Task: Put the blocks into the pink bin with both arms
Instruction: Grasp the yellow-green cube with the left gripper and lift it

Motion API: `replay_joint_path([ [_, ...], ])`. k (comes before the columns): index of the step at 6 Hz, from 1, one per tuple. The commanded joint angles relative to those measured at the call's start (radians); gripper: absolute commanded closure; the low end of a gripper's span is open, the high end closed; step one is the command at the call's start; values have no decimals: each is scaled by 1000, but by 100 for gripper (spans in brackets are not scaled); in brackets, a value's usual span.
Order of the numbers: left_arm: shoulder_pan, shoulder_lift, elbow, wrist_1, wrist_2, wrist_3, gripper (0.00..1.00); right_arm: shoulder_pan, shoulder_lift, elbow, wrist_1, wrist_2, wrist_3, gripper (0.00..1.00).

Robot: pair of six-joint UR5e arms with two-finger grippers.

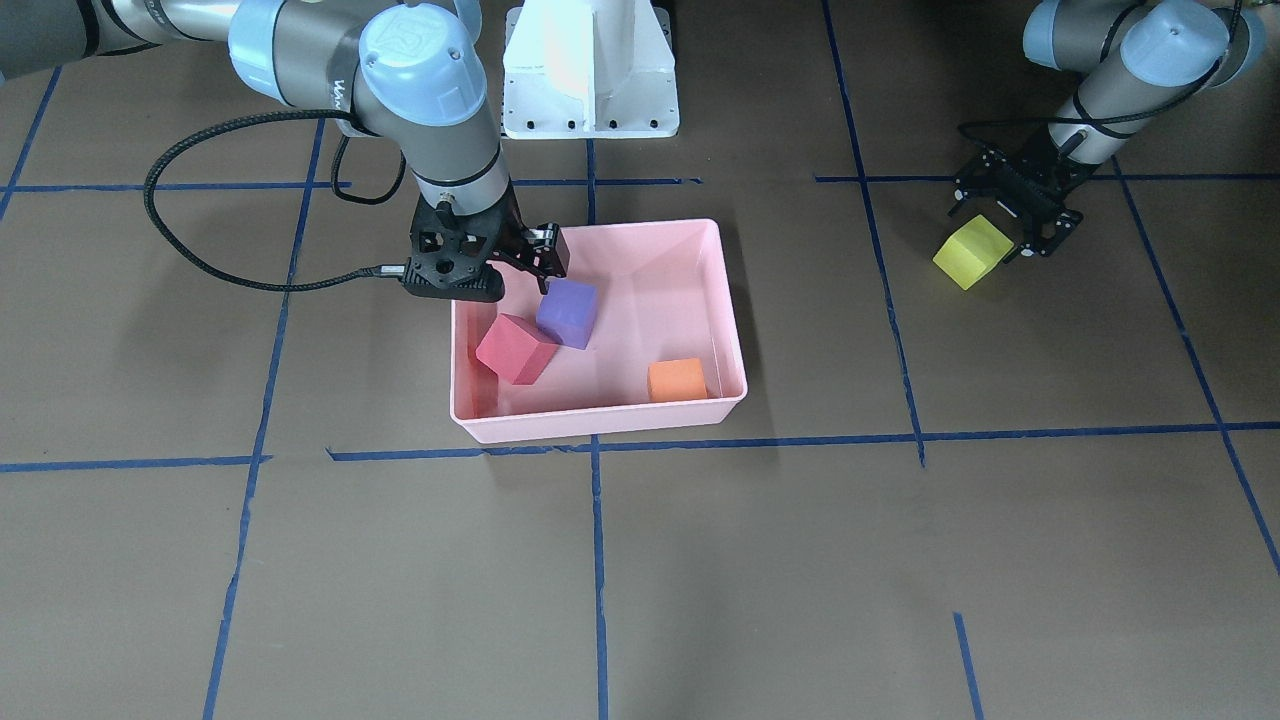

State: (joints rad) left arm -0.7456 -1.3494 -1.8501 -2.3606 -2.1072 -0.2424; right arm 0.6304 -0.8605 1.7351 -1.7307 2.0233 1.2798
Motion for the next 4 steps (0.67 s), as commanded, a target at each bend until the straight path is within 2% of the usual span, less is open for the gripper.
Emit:
replay_joint_path([
  [1, 17, -7, 29, -2, 1, 0, 0, 0, -5, 6, -1, 0, 0, 0],
  [3, 38, -54, 96, -2, 1, -2, 0, 0, -8, 6, -1, 0, 0, 0],
  [4, 38, -62, 97, 1, 0, -3, 8, 0, -9, 7, -1, 0, 0, 0],
])
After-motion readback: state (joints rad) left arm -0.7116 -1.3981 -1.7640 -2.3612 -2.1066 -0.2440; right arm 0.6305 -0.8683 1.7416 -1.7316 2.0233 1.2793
